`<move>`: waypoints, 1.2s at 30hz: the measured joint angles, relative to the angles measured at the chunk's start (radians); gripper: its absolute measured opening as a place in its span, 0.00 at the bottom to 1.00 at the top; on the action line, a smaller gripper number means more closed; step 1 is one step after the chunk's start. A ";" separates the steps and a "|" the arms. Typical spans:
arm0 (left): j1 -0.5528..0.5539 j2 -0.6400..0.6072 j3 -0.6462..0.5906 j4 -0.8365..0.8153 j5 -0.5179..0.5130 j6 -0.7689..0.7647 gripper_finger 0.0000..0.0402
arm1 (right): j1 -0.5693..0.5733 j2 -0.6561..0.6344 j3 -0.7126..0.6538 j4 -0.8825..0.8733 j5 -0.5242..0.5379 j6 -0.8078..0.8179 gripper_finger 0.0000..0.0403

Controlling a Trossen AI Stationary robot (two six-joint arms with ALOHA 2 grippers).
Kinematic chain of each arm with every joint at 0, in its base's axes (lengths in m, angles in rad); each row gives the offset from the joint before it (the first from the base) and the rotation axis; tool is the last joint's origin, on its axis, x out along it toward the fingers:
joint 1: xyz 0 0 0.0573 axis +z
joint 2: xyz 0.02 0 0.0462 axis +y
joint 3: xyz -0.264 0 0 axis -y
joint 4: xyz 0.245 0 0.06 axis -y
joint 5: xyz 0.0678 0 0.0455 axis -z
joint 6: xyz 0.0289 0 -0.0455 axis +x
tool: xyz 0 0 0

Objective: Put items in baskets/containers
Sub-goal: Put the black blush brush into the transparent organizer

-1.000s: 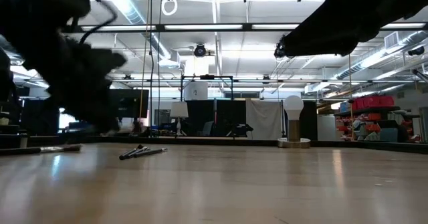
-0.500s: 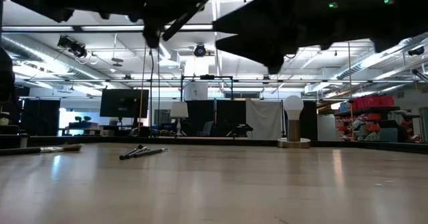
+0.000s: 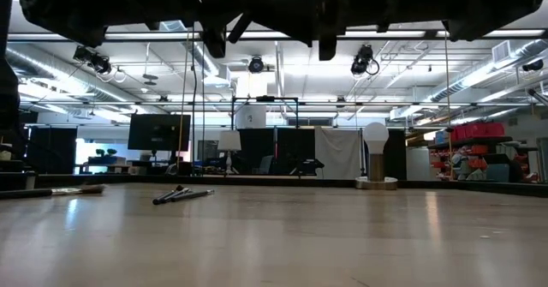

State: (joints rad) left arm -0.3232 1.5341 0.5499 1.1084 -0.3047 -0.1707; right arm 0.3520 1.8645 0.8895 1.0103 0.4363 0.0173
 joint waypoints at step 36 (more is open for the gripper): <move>0.001 -0.013 0.000 -0.225 -0.009 -0.007 0.63 | 0.612 -0.530 0.001 -2.130 0.133 1.753 0.09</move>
State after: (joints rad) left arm -0.3225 1.5213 0.5503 0.8839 -0.3141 -0.1782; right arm 0.9642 1.3348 0.8906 -1.1201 0.5695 1.7701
